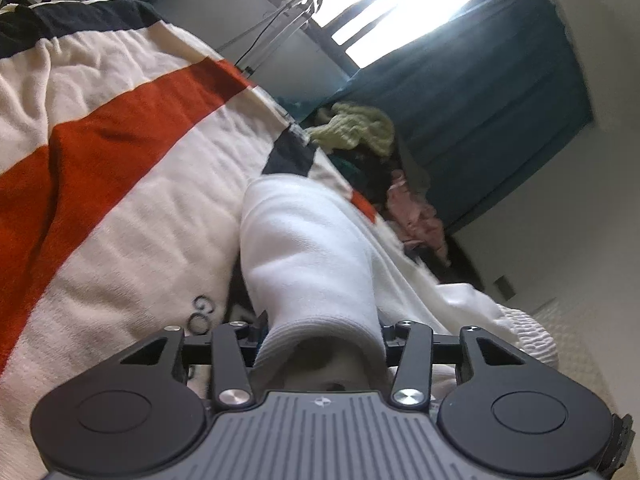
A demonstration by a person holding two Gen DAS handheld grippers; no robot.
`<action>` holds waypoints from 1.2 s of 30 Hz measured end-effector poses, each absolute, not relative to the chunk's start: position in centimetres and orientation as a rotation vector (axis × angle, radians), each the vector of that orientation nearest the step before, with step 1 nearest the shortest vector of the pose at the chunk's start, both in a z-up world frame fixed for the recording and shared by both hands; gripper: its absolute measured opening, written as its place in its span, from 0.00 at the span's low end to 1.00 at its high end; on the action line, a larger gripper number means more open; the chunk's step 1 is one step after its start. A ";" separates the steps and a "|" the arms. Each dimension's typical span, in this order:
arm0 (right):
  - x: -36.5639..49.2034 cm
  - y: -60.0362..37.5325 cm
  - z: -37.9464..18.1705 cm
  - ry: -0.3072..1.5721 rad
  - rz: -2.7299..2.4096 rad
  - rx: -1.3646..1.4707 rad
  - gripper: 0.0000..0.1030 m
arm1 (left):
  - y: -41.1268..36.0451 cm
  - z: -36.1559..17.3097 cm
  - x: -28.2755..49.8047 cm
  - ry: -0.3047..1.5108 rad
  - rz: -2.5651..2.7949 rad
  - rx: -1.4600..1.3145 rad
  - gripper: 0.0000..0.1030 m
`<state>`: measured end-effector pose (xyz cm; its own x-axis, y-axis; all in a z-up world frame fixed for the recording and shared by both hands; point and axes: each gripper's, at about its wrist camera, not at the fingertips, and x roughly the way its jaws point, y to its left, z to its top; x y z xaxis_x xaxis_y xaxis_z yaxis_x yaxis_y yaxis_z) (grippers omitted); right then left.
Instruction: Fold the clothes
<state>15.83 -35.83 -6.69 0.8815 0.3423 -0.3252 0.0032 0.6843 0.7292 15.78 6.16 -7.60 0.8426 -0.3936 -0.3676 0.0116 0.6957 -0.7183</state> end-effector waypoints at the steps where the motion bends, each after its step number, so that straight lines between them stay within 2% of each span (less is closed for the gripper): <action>1: 15.9 -36.0 -6.1 0.450 0.211 0.803 0.36 | 6.1 -7.0 15.8 0.520 -0.246 -0.777 0.45; 7: 16.8 -38.4 -1.9 0.368 0.282 0.821 0.36 | 4.0 -3.0 17.5 0.455 -0.293 -0.782 0.44; 14: 20.1 -45.2 2.3 0.259 0.280 0.853 0.36 | -3.3 2.0 25.4 0.421 -0.389 -0.761 0.45; 22: 25.2 -54.7 4.2 0.172 0.144 0.763 0.36 | -15.3 -1.0 35.9 0.470 -0.508 -0.715 0.45; 27: 27.1 -58.8 1.4 0.162 0.029 0.722 0.37 | -22.9 -2.9 42.5 0.500 -0.583 -0.686 0.45; 36: 24.7 -60.3 -11.3 0.431 -0.111 0.816 0.39 | -24.8 -8.8 39.6 0.580 -0.565 -0.407 0.48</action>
